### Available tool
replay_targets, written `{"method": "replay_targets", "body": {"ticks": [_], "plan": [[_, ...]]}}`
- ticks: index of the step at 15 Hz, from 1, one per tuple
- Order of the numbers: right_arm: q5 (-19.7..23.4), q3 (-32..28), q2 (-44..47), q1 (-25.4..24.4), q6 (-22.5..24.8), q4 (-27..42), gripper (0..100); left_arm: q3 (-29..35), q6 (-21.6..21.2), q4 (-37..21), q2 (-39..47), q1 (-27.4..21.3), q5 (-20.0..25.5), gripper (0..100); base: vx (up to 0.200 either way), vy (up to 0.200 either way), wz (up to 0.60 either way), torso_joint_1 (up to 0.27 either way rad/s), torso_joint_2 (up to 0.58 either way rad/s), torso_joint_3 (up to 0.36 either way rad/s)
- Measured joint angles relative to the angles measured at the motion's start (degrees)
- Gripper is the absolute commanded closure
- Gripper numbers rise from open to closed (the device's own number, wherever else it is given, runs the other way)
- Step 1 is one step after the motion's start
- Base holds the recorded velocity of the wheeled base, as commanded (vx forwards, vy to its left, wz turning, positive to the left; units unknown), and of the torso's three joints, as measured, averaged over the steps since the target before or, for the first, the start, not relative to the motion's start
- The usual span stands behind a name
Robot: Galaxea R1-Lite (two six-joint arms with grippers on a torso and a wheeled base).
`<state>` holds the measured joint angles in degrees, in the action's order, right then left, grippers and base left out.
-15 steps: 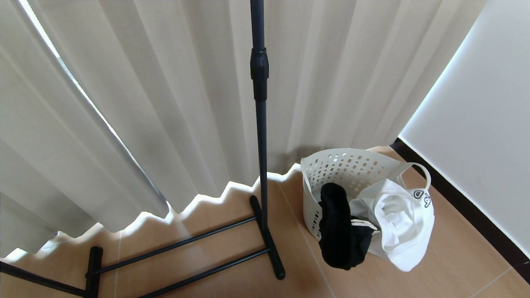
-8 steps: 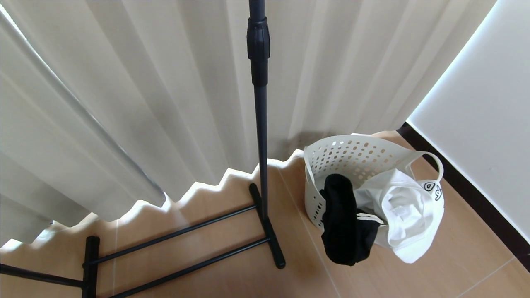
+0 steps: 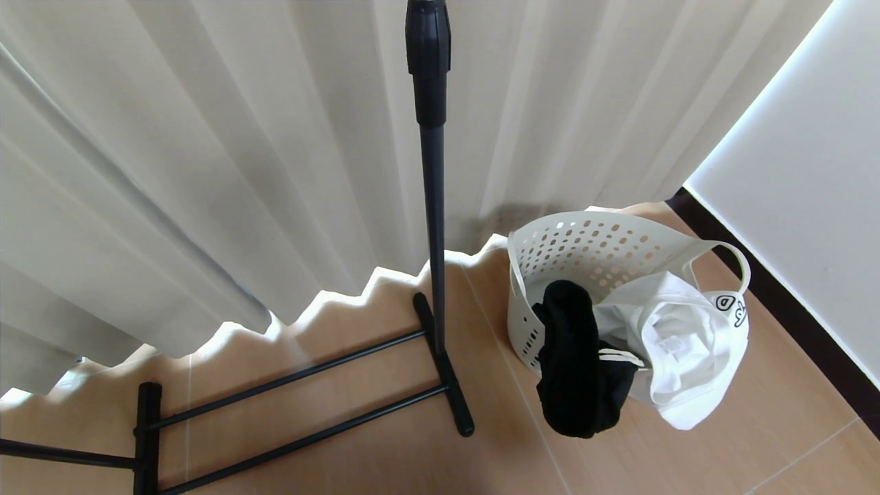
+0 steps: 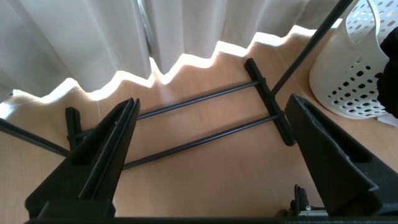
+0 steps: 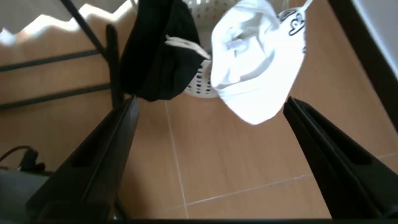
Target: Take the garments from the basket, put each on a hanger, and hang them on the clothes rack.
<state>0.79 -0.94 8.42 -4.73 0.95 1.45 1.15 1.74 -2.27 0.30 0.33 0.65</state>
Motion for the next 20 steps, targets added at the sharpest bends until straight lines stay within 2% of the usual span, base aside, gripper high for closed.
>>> {"method": "replay_targets", "body": {"ticks": [3,5,7,10,12,14,17,20], "plan": [[1.4,-2.3,12.7,-6.8,0.1,-2.6,0,0.0,0.0,0.0,0.0,0.0,0.0,0,0.0,0.0,0.0,0.0,0.0,0.0],[1.8,-4.8,23.8,-9.6,0.9,-7.5,0,0.0,0.0,0.0,0.0,0.0,0.0,0,0.0,0.0,0.0,0.0,0.0,0.0],[2.0,-7.5,35.0,-11.2,4.1,-13.8,0,0.0,0.0,0.0,0.0,0.0,0.0,0,0.0,0.0,0.0,0.0,0.0,0.0],[2.1,-14.6,51.7,-11.4,14.7,-20.4,0,0.0,0.0,0.0,0.0,0.0,0.0,0,0.0,0.0,0.0,0.0,0.0,0.0],[2.2,-20.0,61.0,-10.3,22.1,-21.8,0,0.0,0.0,0.0,0.0,0.0,0.0,0,0.0,0.0,0.0,0.0,0.0,0.0],[2.1,-25.5,70.2,-9.4,27.2,-22.5,0,0.0,0.0,0.0,0.0,0.0,0.0,0,0.0,0.0,0.0,0.0,0.0,0.0],[1.0,-33.7,82.5,-8.9,30.2,-23.1,0,0.0,0.0,0.0,0.0,0.0,0.0,0,0.0,0.0,0.0,0.0,0.0,0.0],[-3.6,-42.5,92.2,-9.0,30.7,-23.1,0,0.0,0.0,0.0,0.0,0.0,0.0,0,0.0,0.0,0.0,0.0,0.0,0.0]]}}
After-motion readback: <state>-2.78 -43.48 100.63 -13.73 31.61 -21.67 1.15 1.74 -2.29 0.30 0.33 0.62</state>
